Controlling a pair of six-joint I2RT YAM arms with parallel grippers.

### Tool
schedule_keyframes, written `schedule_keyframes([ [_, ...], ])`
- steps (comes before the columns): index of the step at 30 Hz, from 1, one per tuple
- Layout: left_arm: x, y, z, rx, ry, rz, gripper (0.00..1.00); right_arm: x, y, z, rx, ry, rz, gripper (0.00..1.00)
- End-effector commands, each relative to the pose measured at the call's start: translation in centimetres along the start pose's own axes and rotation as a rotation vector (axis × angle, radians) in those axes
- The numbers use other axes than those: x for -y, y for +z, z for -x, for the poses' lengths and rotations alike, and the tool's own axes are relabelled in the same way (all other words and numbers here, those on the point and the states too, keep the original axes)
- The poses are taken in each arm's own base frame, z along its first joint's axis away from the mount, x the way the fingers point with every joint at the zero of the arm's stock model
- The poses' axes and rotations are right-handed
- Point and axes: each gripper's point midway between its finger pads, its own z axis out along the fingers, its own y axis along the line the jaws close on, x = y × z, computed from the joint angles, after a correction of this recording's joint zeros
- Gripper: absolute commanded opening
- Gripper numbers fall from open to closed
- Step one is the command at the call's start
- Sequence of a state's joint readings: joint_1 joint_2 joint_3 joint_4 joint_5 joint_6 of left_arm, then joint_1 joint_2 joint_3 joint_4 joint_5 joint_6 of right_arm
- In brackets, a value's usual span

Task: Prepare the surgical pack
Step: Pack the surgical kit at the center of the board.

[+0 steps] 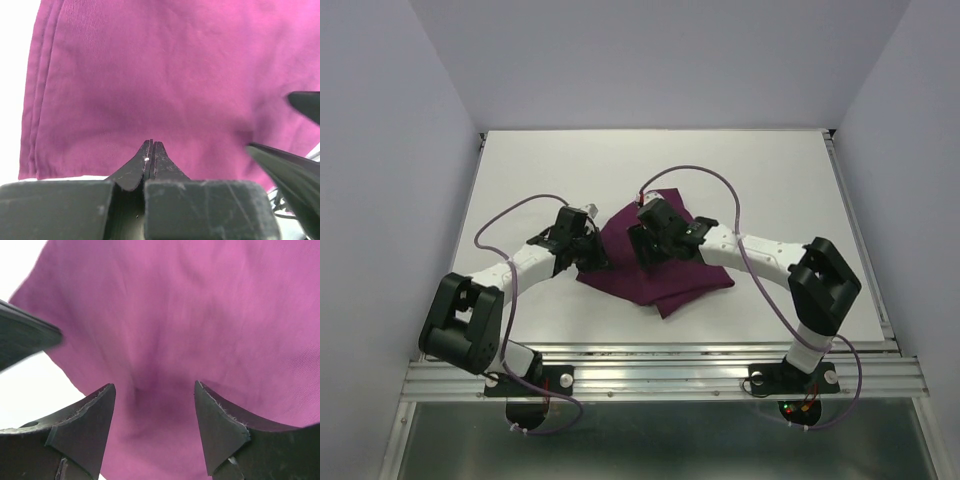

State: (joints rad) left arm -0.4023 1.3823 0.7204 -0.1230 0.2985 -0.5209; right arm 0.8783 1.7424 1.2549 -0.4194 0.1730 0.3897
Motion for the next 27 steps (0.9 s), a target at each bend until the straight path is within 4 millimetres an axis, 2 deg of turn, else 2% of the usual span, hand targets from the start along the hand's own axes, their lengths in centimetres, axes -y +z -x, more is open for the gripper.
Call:
schedule_keyframes([
  [1, -0.5, 2.0, -0.8, -0.025, -0.01, -0.02, 0.0, -0.4, 0.7, 2.7, 0.054, -0.018, -0.033, 0.69],
  [5, -2.7, 3.5, -3.3, -0.105, -0.034, 0.041, 0.0, -0.8, 2.4, 2.1, 0.012, -0.034, -0.03, 0.7],
  [7, -3.6, 3.6, -4.0, -0.117, -0.048, 0.069, 0.0, -0.9, 3.4, 1.3, -0.023, -0.043, -0.028, 0.71],
  [13, -4.8, 3.0, -3.9, -0.091, -0.059, 0.14, 0.0, -0.1, 5.7, -1.9, -0.112, -0.055, -0.061, 0.7],
  [16, -4.9, 2.6, -3.6, -0.076, -0.057, 0.149, 0.0, 0.6, 6.9, -4.0, -0.169, -0.06, -0.107, 0.6],
  [17, -4.8, 2.6, -3.5, -0.075, -0.057, 0.148, 0.0, 0.7, 6.9, -4.0, -0.168, -0.058, -0.112, 0.6],
  [20, -4.7, 2.5, -3.3, -0.068, -0.058, 0.142, 0.0, 1.0, 7.5, -4.9, -0.192, -0.051, -0.131, 0.45],
  [25, -3.8, 2.5, -3.1, -0.069, -0.056, 0.101, 0.0, 0.6, 7.1, -4.5, -0.178, -0.031, -0.111, 0.05],
  [26, -3.5, 2.4, -2.9, -0.064, -0.054, 0.09, 0.0, 0.5, 6.8, -4.2, -0.167, -0.015, -0.107, 0.01],
  [27, -3.1, 2.3, -2.8, -0.067, -0.05, 0.07, 0.0, 0.2, 6.4, -3.5, -0.141, -0.005, -0.096, 0.01],
])
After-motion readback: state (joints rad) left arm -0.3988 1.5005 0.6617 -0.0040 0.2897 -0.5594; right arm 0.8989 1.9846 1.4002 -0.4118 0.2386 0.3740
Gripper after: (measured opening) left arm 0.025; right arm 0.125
